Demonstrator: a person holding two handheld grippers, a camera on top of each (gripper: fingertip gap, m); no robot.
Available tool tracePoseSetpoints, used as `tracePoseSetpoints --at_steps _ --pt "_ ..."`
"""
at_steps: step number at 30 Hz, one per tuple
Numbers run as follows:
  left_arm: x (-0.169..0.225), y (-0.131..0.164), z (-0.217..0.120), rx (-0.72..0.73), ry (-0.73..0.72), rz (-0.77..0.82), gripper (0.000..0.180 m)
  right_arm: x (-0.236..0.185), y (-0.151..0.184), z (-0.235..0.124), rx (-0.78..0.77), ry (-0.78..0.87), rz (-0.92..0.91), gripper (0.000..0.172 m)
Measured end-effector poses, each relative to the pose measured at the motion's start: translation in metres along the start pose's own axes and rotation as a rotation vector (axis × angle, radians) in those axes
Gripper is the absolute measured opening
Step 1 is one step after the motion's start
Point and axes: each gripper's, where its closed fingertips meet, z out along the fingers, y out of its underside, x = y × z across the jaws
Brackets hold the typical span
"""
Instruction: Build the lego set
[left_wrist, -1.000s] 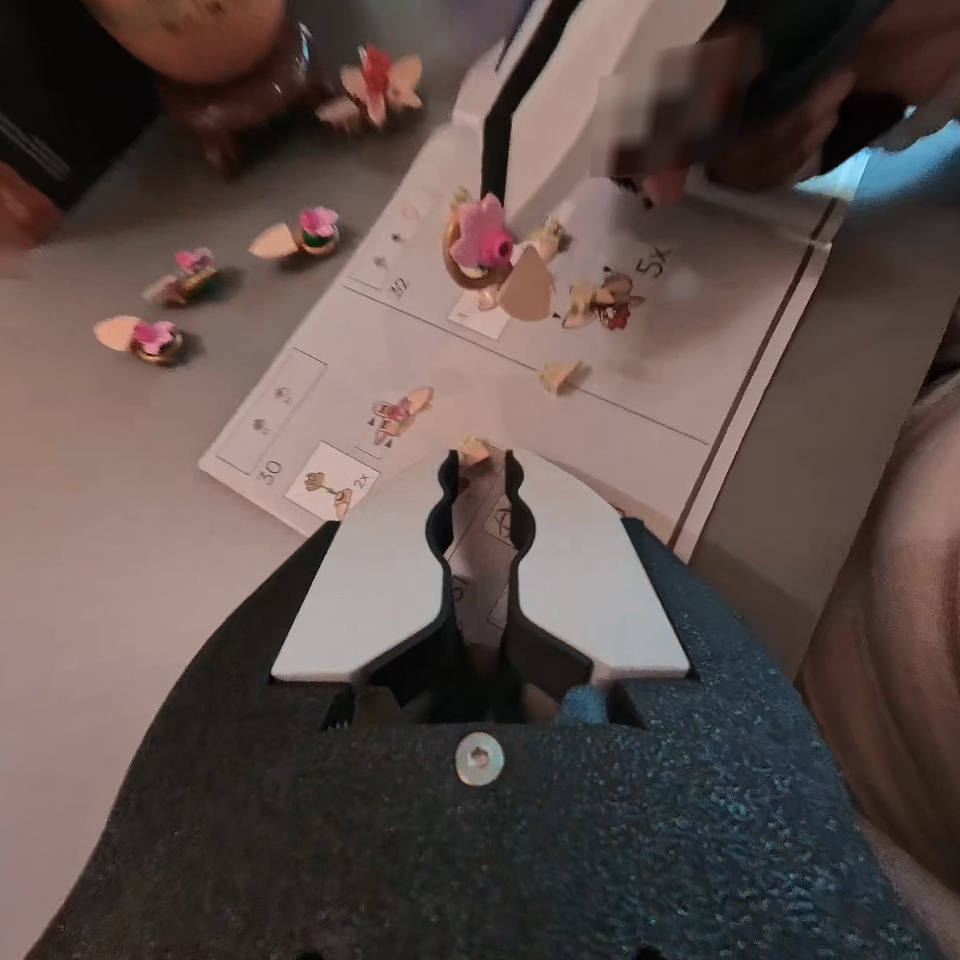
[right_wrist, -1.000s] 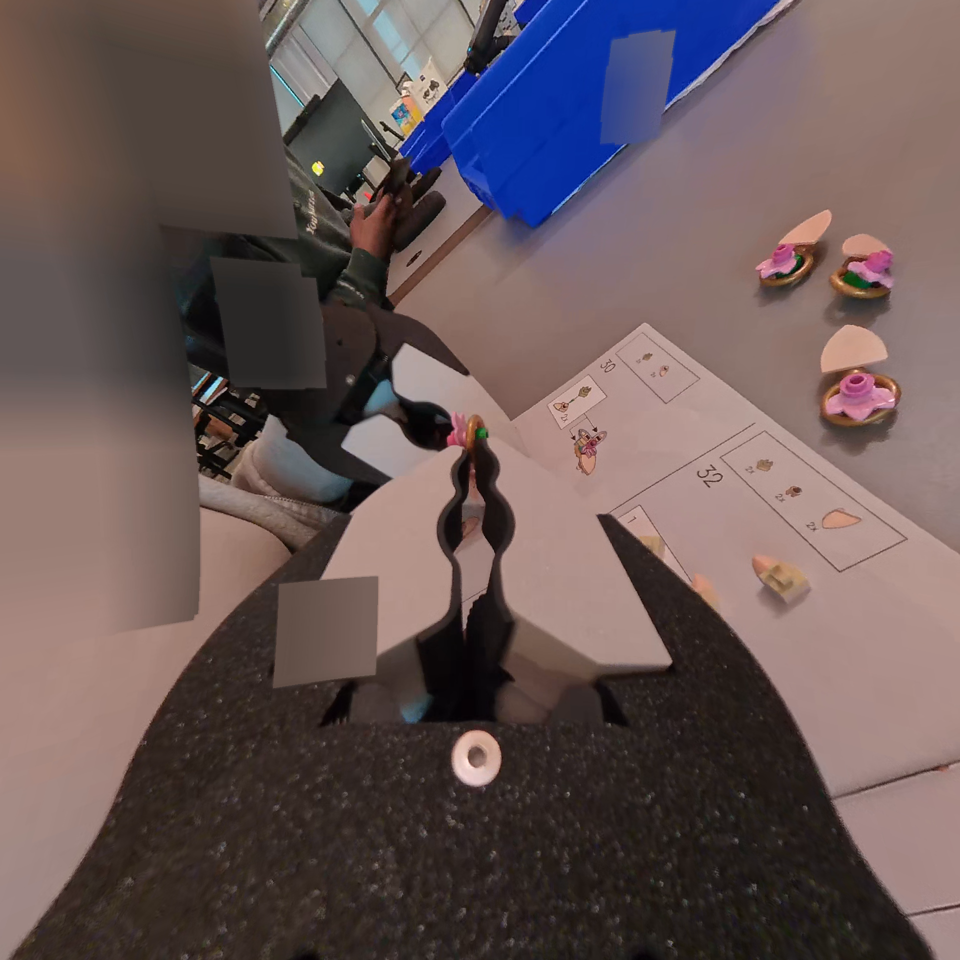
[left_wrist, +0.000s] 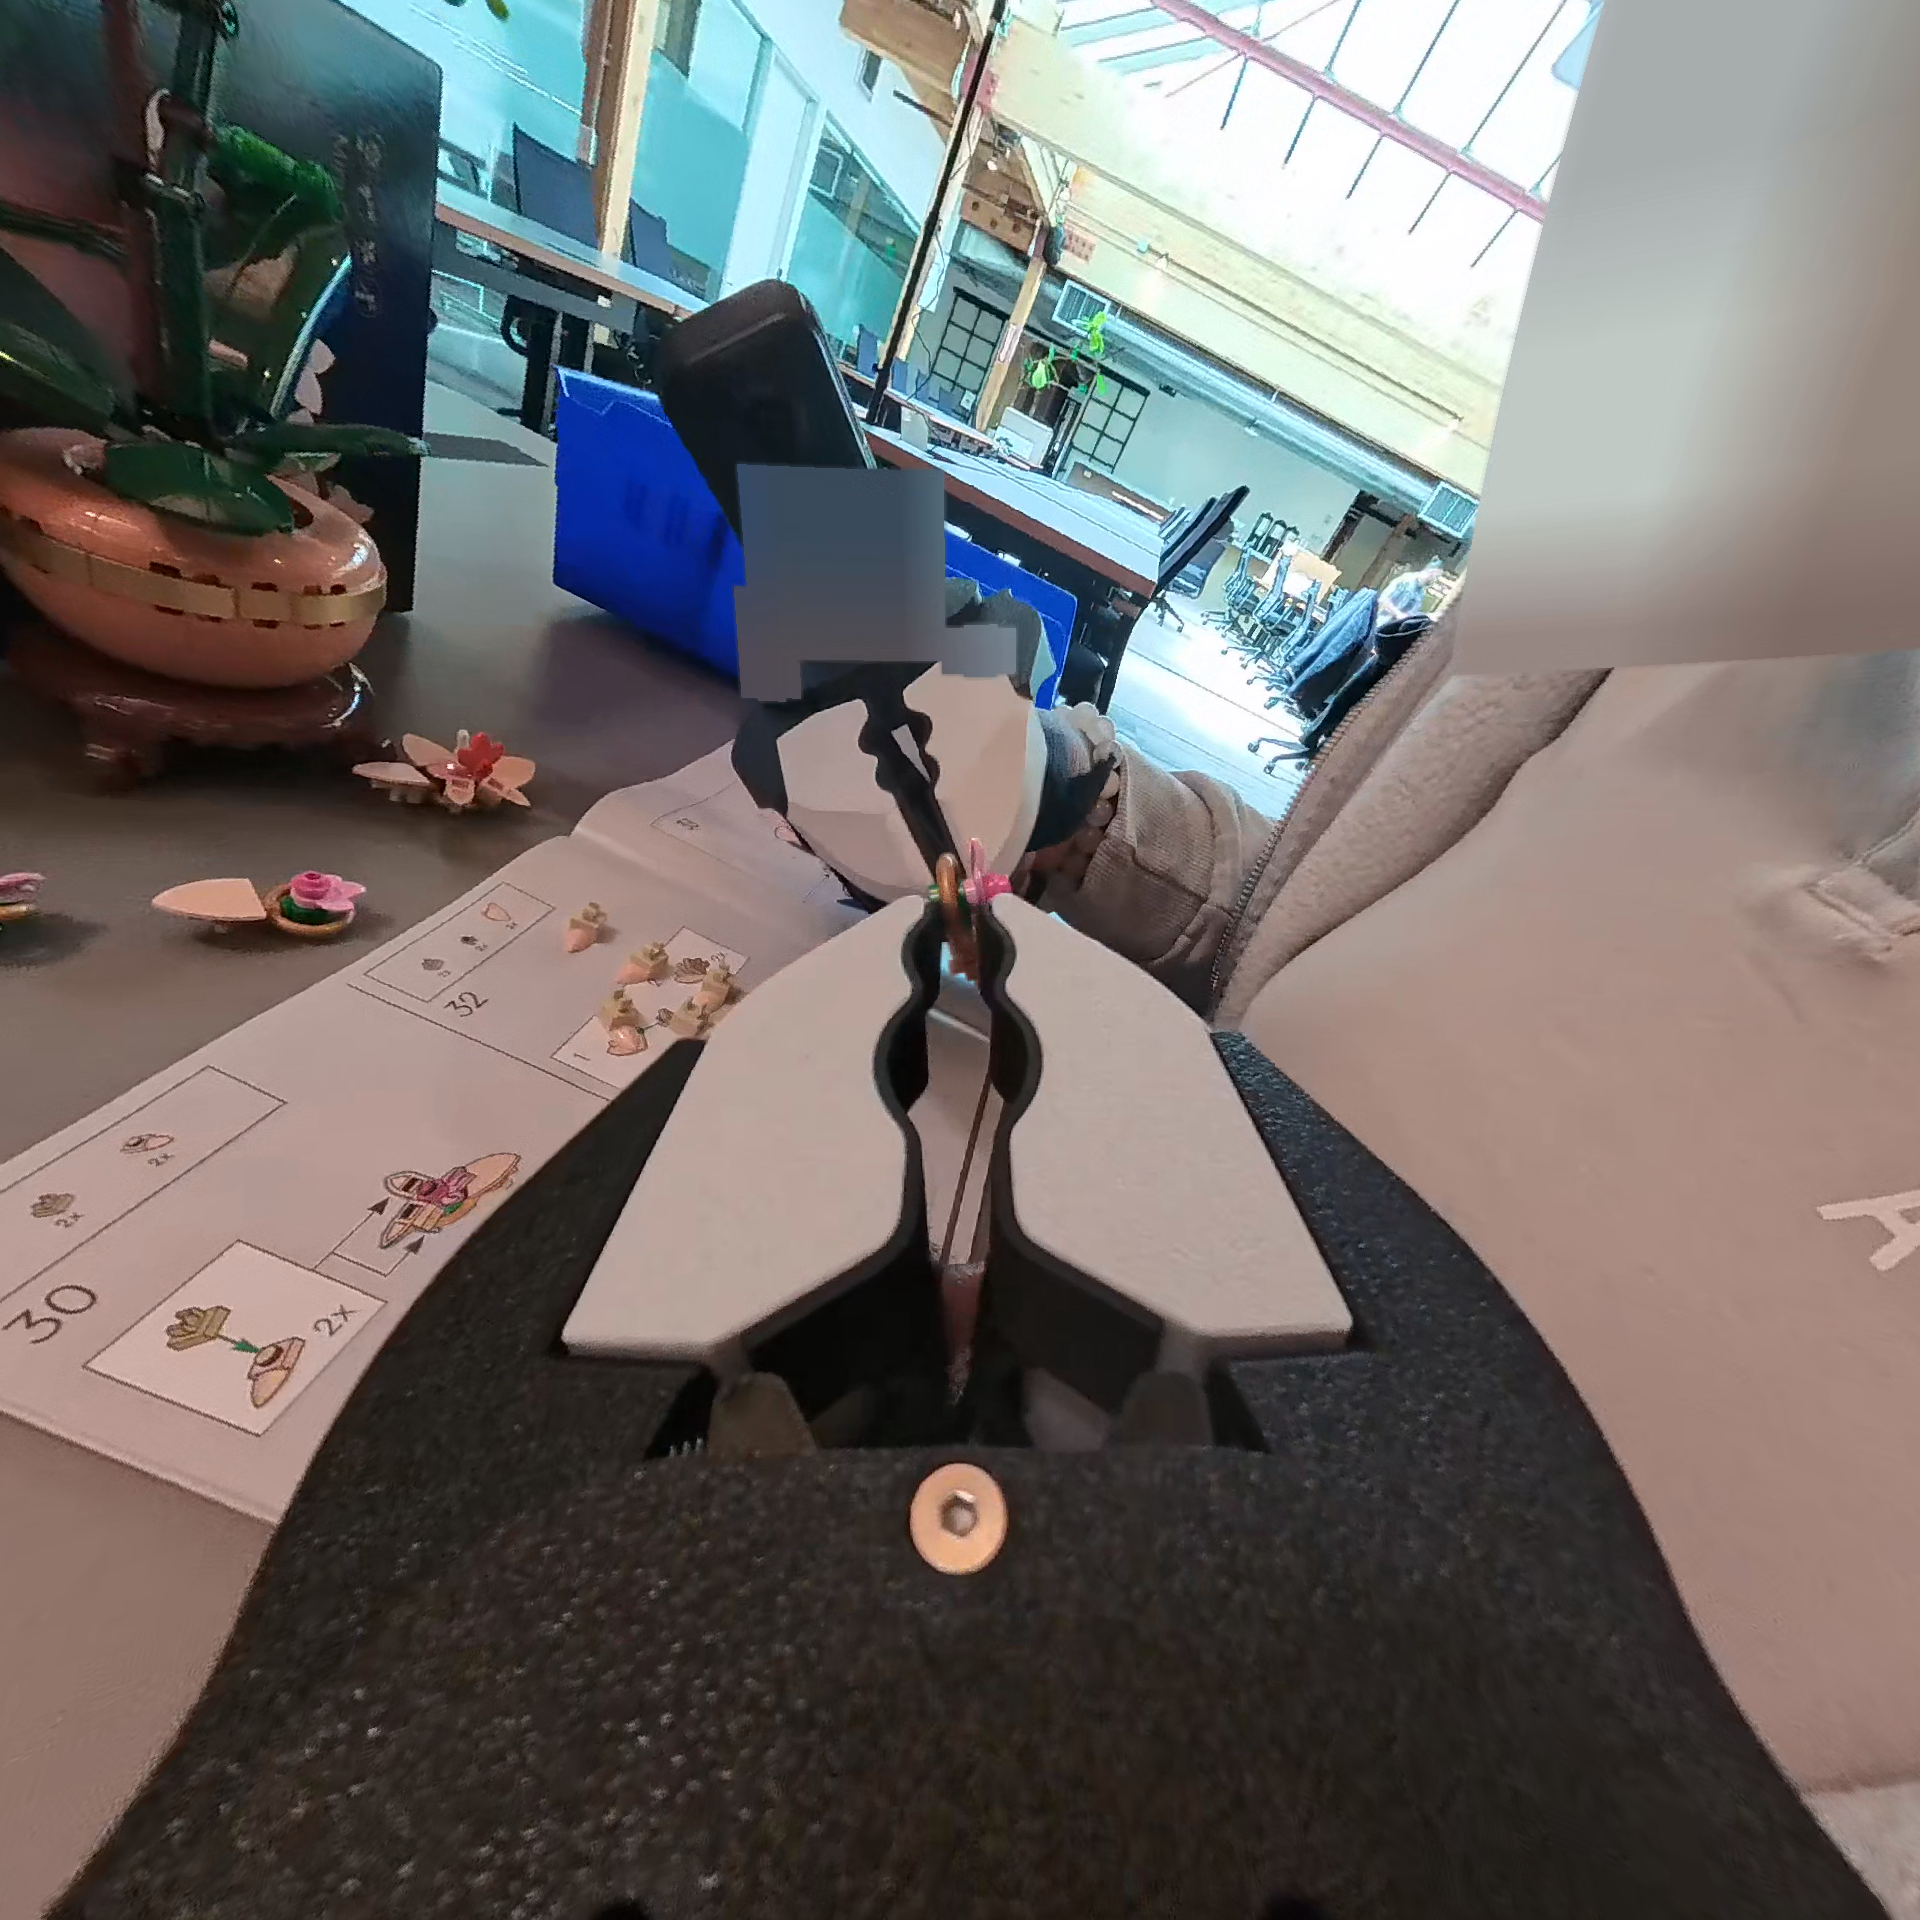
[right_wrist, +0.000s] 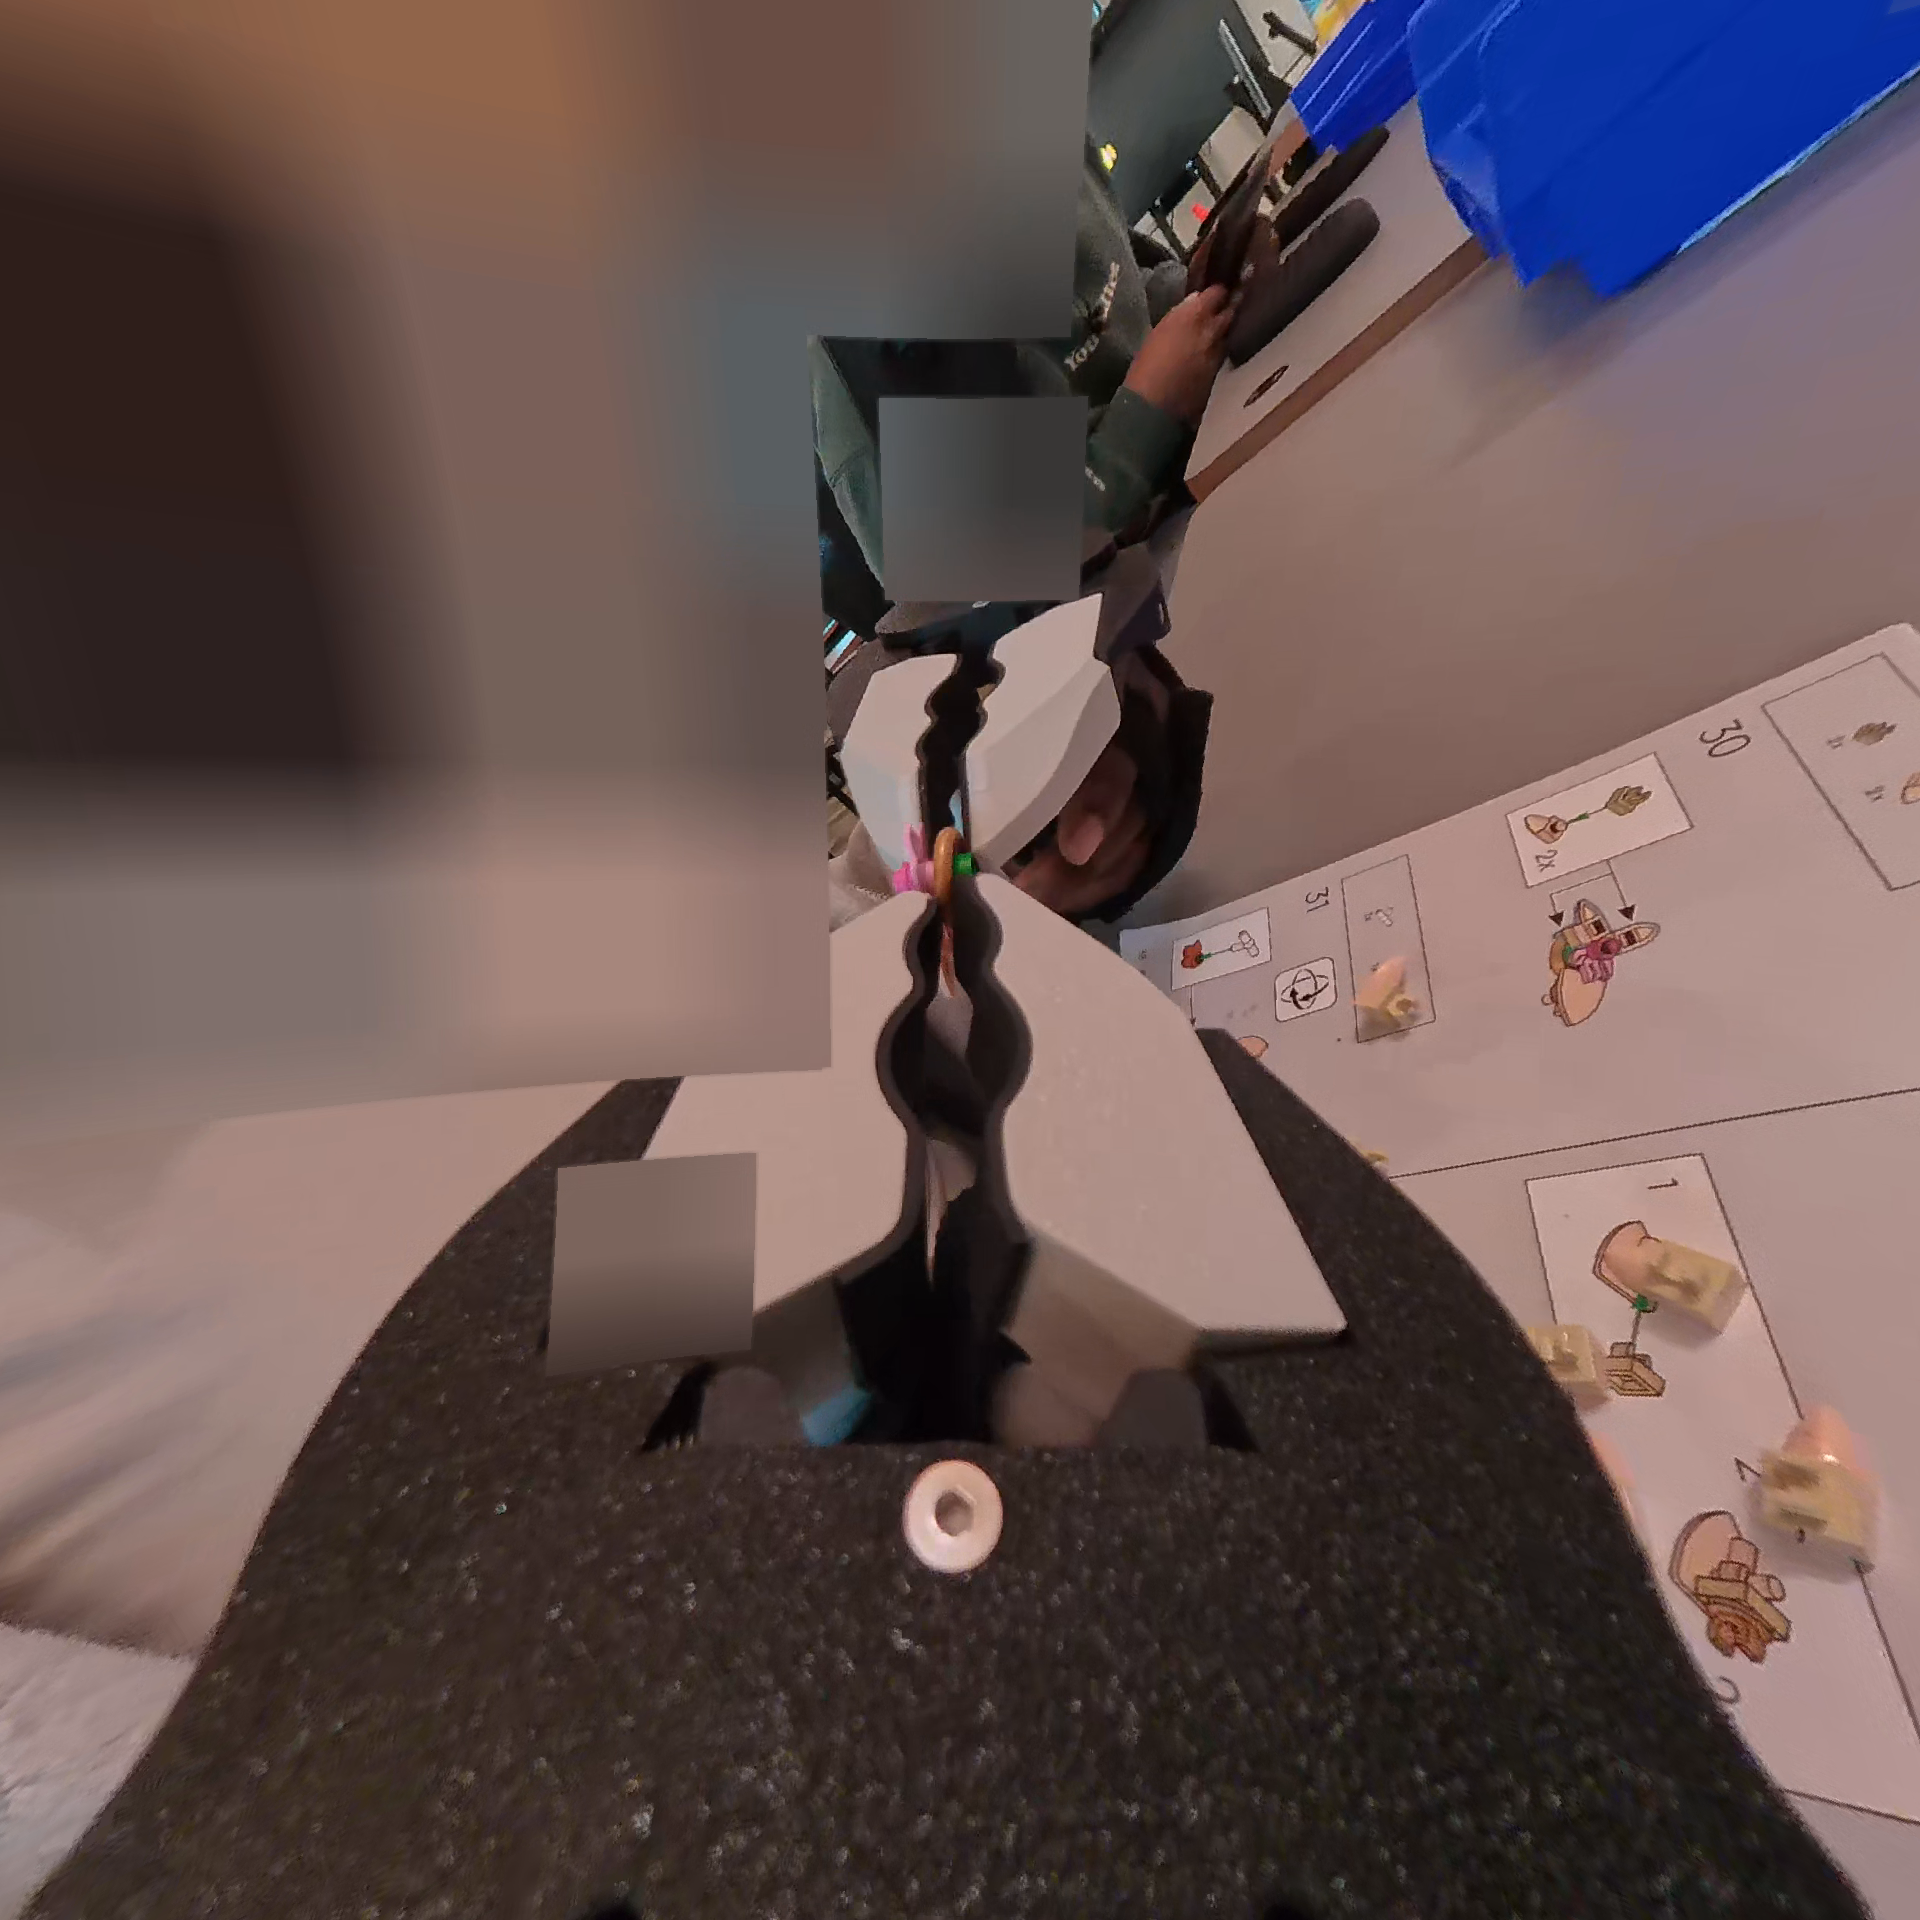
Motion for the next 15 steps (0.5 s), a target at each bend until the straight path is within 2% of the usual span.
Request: tracePoseSetpoints --at_steps 1,15 --pt "-0.0006 0.001 -0.0007 0.0 -0.002 -0.003 0.006 0.0008 0.0009 0.0005 -0.001 0.003 0.003 0.001" --pt "-0.0088 0.0051 -0.0056 0.045 -0.035 -0.055 0.003 0.0103 0.0001 0.0023 0.045 0.04 0.01 0.002"
